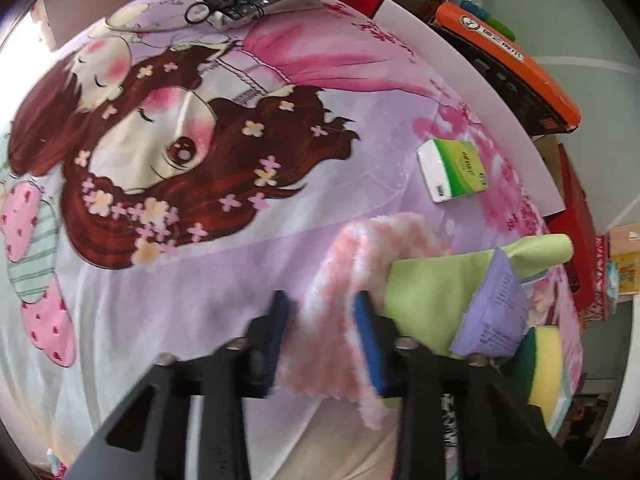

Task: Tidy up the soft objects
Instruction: 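Grasp the yellow sponge with the right tool while the left tool grasps the pink fuzzy towel, then lift the towel and sponge and carry both toward the white tray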

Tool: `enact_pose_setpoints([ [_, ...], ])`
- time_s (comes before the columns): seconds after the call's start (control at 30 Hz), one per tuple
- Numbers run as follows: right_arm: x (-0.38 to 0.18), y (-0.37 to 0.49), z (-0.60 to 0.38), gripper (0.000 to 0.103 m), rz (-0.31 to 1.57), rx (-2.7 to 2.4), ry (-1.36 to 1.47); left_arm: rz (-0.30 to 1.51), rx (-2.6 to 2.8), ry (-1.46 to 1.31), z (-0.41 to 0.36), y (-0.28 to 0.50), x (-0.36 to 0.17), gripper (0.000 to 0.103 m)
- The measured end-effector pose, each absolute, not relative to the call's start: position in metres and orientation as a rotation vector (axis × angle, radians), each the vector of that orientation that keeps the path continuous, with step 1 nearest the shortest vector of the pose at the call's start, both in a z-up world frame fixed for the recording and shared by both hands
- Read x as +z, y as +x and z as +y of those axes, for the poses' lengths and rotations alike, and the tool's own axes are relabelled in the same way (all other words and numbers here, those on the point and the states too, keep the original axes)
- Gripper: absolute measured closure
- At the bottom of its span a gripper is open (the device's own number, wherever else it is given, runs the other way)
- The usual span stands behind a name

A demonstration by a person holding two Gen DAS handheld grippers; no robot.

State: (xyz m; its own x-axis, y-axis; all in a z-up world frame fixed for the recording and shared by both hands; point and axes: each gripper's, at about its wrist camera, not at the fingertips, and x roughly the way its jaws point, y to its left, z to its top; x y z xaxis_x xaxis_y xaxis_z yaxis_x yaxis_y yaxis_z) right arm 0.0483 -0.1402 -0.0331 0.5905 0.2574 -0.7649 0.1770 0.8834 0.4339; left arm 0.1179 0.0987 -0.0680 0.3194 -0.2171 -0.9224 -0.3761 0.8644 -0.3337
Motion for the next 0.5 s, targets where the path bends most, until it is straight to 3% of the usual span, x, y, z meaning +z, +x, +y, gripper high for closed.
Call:
enact_pose_setpoints([
  [0.13, -0.031, 0.047, -0.142, 0.009, 0.948, 0.046, 0.510, 1.251, 0.084, -0.561, 0.095, 0.118, -0.067, 0.094],
  [0.5, -0.028, 0.045, -0.145, 0.009, 0.943, 0.039, 0.510, 1.195, 0.052, -0.543, 0.093, 0.115, -0.052, 0.098],
])
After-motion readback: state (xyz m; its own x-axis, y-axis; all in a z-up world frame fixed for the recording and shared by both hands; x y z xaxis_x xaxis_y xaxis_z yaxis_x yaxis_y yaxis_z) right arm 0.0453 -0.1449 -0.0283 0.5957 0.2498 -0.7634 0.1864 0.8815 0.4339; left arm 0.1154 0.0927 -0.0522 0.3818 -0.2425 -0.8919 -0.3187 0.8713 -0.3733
